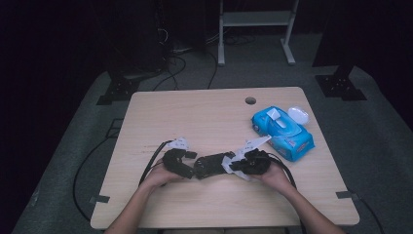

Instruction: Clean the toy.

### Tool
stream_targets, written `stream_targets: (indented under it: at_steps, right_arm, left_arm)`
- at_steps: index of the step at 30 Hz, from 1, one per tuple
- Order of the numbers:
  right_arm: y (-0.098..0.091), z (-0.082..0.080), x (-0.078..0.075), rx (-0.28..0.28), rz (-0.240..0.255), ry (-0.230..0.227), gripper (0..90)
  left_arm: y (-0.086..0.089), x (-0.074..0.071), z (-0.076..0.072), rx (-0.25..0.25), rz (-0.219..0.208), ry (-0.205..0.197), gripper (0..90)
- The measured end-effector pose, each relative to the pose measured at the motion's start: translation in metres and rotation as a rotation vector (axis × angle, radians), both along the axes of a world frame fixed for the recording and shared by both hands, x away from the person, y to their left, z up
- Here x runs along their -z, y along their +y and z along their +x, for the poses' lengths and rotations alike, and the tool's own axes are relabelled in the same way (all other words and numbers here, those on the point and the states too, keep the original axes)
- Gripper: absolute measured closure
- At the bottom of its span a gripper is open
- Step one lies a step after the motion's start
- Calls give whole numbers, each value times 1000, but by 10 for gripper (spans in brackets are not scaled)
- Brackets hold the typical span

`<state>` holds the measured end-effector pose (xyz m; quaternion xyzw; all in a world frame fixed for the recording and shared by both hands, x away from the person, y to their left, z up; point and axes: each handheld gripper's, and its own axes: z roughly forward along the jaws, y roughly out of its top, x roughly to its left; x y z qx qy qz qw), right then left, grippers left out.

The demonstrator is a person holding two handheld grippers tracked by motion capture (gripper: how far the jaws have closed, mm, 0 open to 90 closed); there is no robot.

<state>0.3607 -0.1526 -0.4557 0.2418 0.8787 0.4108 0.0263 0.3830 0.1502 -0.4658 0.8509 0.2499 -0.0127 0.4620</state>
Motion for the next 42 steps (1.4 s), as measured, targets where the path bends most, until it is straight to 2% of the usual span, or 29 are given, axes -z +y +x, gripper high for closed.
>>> stream_targets:
  at_steps: [1, 3, 6, 9, 10, 11, 12, 13, 18, 19, 20, 22, 24, 25, 26, 27, 28, 29, 30, 33, 34, 35, 36, 37, 38, 39, 40, 41, 42]
  right_arm:
    - [0, 0, 0, 0, 0, 0, 851]
    - [0, 1, -1, -10, -4, 10, 851]
    - [0, 2, 0, -16, -4, 22, 853]
    - [0, 2, 0, -12, -7, 20, 853]
    - [0, 2, 0, -12, -7, 20, 853]
    - [0, 2, 0, -5, -9, 11, 853]
    - [0, 2, 0, -5, -9, 11, 853]
    - [0, 2, 0, -3, -6, 9, 852]
    - [0, 1, 0, 1, -7, 7, 852]
    - [-1, 1, 0, 3, -1, 7, 853]
    - [-1, 1, 1, 3, -1, 9, 853]
    - [-2, 1, 0, 8, -1, 3, 853]
    - [-4, 2, -1, 31, 22, 2, 854]
    - [-5, 2, -2, 41, 36, 2, 855]
    - [-5, 2, -2, 41, 36, 2, 855]
    - [-7, 3, -6, 57, 63, 5, 856]
    - [-7, 3, -6, 57, 63, 5, 856]
    - [-8, 4, -8, 60, 70, -9, 856]
    - [-8, 5, -16, 80, 96, -25, 856]
    - [-2, 8, -29, 100, 133, -65, 856]
    - [-2, 8, -29, 100, 133, -65, 856]
    - [5, 11, -37, 96, 147, -81, 856]
    - [5, 11, -37, 96, 147, -81, 856]
    - [15, 15, -42, 102, 160, -85, 856]
    - [15, 15, -42, 102, 160, -85, 856]
    - [26, 19, -43, 104, 161, -88, 856]
    - [26, 19, -43, 104, 161, -88, 856]
    - [36, 24, -39, 101, 149, -66, 856]
    - [36, 24, -39, 101, 149, -66, 856]
  left_arm:
    - [0, 0, 0, 0, 0, 0, 151]
    - [0, 2, 3, -7, -23, 40, 165]
    - [0, 7, 5, 0, 8, 94, 174]
    - [-1, 8, 5, 12, 14, 118, 186]
    - [-2, 9, 5, 21, 12, 123, 205]
    - [-2, 9, 6, 30, 4, 156, 241]
    - [-2, 9, 6, 30, 4, 156, 264]
    - [-2, 10, 7, 34, -5, 183, 271]
    - [-3, 8, 6, 49, 10, 162, 274]
    - [-4, 7, 4, 57, 17, 133, 275]
    - [-4, 7, 4, 57, 17, 133, 276]
    - [-6, 4, 2, 63, 35, 82, 276]
    - [-10, 1, -2, 69, 55, 22, 276]
    - [-13, -2, -6, 80, 79, -41, 276]
    - [-13, -2, -6, 80, 79, -41, 276]
    - [-15, -5, -9, 93, 111, -96, 276]
    - [-15, -5, -9, 93, 111, -96, 276]
    - [-17, -6, -11, 100, 125, -129, 276]
    - [-19, -9, -15, 105, 156, -203, 276]
    - [-23, -10, -21, 109, 185, -285, 276]
    - [-23, -10, -21, 109, 185, -285, 276]
    - [-26, -11, -25, 120, 206, -344, 276]
    - [-26, -11, -25, 120, 206, -344, 276]
    - [-28, -11, -31, 136, 241, -419, 276]
    - [-28, -11, -31, 136, 241, -419, 276]
    - [-30, -11, -36, 143, 262, -478, 277]
    - [-30, -11, -36, 143, 262, -478, 276]
    - [-30, -10, -41, 148, 279, -520, 277]
    - [-30, -10, -41, 148, 279, -520, 277]
